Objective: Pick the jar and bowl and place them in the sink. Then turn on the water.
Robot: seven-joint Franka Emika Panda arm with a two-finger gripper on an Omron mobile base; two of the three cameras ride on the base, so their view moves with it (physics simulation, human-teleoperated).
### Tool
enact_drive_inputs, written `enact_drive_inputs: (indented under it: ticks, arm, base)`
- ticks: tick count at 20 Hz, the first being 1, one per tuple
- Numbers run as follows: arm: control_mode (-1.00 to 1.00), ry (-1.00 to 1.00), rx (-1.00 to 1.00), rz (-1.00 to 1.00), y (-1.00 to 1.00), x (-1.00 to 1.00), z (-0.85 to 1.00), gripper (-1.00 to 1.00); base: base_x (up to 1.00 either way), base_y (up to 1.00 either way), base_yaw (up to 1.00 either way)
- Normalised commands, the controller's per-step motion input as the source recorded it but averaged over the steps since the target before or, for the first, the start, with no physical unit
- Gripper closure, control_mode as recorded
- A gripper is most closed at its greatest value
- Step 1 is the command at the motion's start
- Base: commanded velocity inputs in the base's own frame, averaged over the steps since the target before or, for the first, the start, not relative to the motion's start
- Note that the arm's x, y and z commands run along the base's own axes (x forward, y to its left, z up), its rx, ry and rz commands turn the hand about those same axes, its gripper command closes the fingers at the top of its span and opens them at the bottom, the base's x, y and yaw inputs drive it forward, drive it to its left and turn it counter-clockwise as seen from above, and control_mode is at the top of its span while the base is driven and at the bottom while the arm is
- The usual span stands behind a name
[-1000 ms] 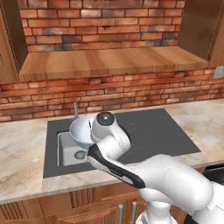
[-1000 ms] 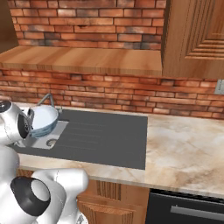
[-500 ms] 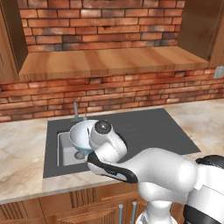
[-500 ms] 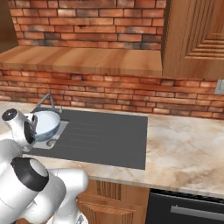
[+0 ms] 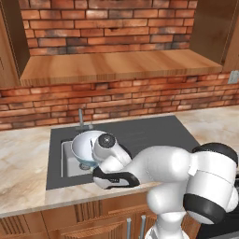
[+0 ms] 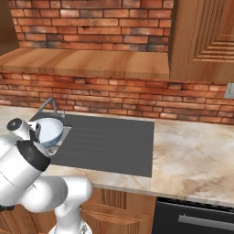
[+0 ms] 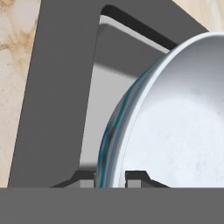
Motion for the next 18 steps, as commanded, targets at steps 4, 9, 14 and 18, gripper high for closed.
enact_drive_inputs:
  ticks: [4,9,14,18]
  arm:
    - [-1.0,0.0,0.0,0.0,0.18,0.34,-0.1,1.0]
    - [-1.0,0.01,0.0,0.0,0.23,0.31,-0.08,1.0]
    - [-1.0,0.01,0.0,0.0,0.29,0.33,-0.08,1.0]
    - [-1.0,0.0,0.0,0.0,0.26,0.35,-0.09,1.0]
  base:
    - [0.0,0.0,0.0]
    - [0.0,0.0,0.0]
    - [0.0,0.0,0.0]
    - [0.0,0.0,0.0]
